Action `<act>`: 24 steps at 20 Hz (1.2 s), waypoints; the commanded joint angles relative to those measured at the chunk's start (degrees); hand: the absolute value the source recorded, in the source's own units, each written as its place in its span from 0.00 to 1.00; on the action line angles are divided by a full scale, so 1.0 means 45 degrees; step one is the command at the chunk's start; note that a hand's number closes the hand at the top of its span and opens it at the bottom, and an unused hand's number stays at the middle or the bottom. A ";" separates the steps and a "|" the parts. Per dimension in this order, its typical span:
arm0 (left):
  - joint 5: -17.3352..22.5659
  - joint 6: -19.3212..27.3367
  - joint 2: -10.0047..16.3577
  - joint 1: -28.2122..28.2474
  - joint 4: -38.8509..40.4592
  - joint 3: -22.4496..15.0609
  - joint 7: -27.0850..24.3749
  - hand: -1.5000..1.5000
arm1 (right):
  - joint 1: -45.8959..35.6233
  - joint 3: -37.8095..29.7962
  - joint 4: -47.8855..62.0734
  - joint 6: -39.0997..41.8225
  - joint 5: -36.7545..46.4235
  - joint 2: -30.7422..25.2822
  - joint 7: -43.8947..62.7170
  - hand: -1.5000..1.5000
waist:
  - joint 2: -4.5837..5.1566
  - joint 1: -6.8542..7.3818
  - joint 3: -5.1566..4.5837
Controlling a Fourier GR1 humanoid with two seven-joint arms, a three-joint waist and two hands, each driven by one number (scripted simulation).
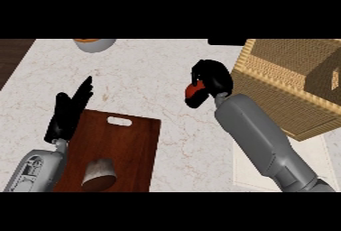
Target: Pick the bell pepper from the placemat and place it in the basket
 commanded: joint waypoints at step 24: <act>-0.0521 0.0229 -0.0277 0.0190 -0.0366 0.0444 0.0128 0.50 | -0.8011 -0.3710 0.0957 0.2237 0.1567 -0.2957 0.5811 1.00 | 0.0098 -0.0273 0.0005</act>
